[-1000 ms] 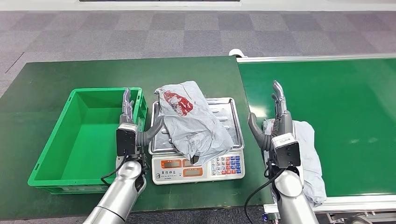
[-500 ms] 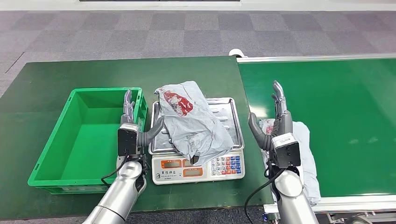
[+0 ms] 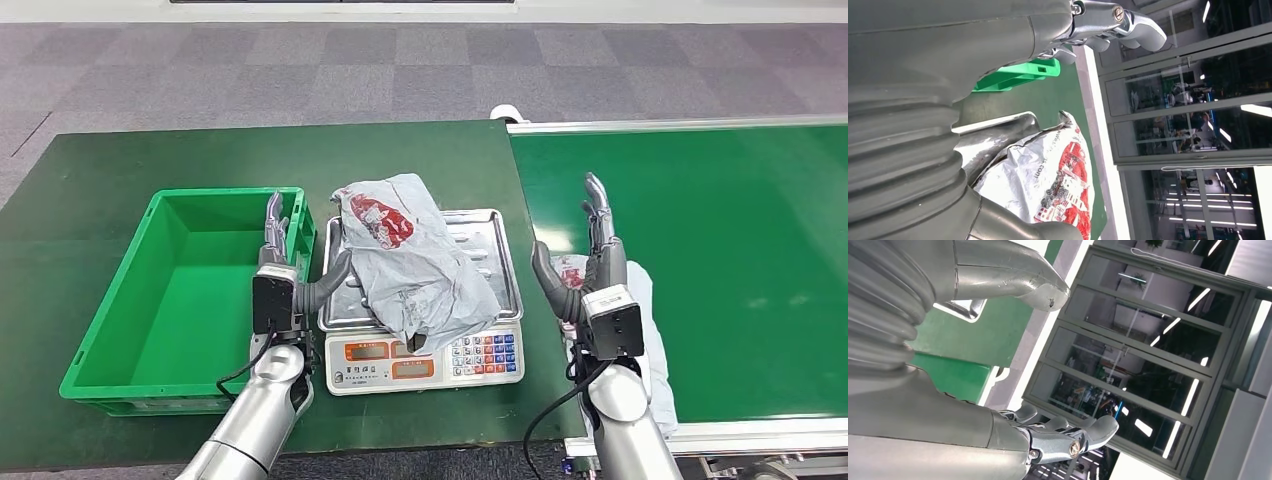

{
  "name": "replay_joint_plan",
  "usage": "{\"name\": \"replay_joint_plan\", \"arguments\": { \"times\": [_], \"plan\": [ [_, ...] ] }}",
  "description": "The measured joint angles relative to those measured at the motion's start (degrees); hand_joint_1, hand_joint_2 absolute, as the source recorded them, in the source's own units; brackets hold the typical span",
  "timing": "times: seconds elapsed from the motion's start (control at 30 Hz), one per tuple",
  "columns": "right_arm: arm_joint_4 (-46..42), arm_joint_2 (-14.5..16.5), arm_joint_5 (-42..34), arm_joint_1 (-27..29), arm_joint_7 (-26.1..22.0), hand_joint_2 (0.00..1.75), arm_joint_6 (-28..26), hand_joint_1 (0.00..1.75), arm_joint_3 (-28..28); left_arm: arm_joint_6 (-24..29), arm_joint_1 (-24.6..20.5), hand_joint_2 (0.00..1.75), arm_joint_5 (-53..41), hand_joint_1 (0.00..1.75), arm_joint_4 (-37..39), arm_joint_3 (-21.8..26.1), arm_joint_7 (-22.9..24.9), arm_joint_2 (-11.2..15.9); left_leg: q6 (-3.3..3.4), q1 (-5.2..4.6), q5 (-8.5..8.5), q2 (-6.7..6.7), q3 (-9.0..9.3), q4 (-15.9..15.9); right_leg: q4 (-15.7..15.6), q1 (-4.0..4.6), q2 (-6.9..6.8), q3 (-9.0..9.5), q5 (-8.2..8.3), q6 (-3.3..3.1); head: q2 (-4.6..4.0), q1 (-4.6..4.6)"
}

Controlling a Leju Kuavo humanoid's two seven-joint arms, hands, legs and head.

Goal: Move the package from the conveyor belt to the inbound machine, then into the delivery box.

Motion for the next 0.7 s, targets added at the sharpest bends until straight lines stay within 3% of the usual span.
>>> {"name": "replay_joint_plan", "arguments": {
  "times": [0.13, 0.2, 0.3, 0.33, 0.37, 0.43, 0.5, 0.7],
  "plan": [
    [-0.2, 0.2, 1.2, 0.3, 1.4, 1.75, 0.2, 0.0, -0.3, -1.9, -1.0, 1.75, -2.5, 0.0, 0.9, -0.4, 2.7, -0.2, 0.02, 0.0, 0.02, -0.01, 0.03, 0.0, 0.0, 0.0, -0.02, -0.12, 0.0, 0.0, 0.0, -0.02],
    [-1.5, 1.1, 4.1, 1.6, 3.7, 1.75, 1.6, 0.0, -1.6, -6.2, -4.4, 1.75, -12.2, 0.0, 5.3, -3.0, 13.1, -1.8, 0.11, -0.01, 0.08, -0.3, -0.1, 0.1, -0.1, -0.01, -0.33, -0.16, -0.03, 0.04, 0.0, 0.0],
    [-4.1, 3.5, 7.7, 3.7, 4.8, 1.75, 4.8, 0.0, -4.5, -10.8, -9.4, 1.75, -39.1, 0.0, 12.6, -12.3, 37.3, -4.9, 0.16, -0.02, 0.15, -0.59, -0.34, 0.1, 0.0, -0.03, -0.65, -0.07, 0.01, 0.07, 0.0, 0.04],
    [-4.8, 4.1, 8.3, 4.2, 4.8, 1.75, 5.5, 0.0, -5.4, -11.2, -10.5, 1.75, -47.3, 0.0, 14.2, -15.3, 42.5, -5.6, 0.15, -0.03, 0.14, -0.47, -0.33, 0.1, 0.0, -0.04, -0.52, -0.09, 0.05, 0.08, 0.0, 0.03],
    [-5.2, 4.7, 8.6, 4.5, 4.8, 1.75, 5.9, 0.0, -6.2, -11.2, -11.6, 1.75, -52.7, 0.0, 15.6, -17.5, 44.7, -6.2, 0.16, -0.04, 0.11, -0.33, -0.3, 0.1, 0.0, -0.06, -0.37, -0.11, 0.08, 0.1, 0.0, 0.02],
    [-5.9, 5.5, 9.1, 4.9, 4.8, 1.75, 6.4, 0.0, -7.9, -11.1, -13.6, 1.75, -55.2, 0.0, 18.3, -20.4, 44.0, -6.9, 0.18, -0.06, 0.05, -0.21, -0.23, 0.1, -0.1, -0.07, -0.24, -0.1, 0.1, 0.13, 0.0, 0.02],
    [-6.2, 6.1, 9.5, 5.1, 4.8, 1.75, 6.8, 0.0, -9.1, -11.6, -14.7, 1.75, -52.1, 0.0, 20.2, -21.7, 42.1, -7.2, 0.19, -0.05, 0.04, -0.2, -0.18, 0.1, -0.1, -0.05, -0.23, -0.08, 0.09, 0.13, 0.0, 0.01],
    [-6.4, 6.9, 9.9, 5.2, 4.7, 1.75, 7.0, 0.0, -10.8, -13.5, -16.5, 1.75, -50.7, 0.0, 22.9, -23.2, 41.3, -7.7, 0.14, -0.02, 0.1, -0.27, -0.11, 0.1, 0.0, -0.02, -0.3, 0.04, 0.07, 0.12, 0.0, 0.01]
  ]
}}
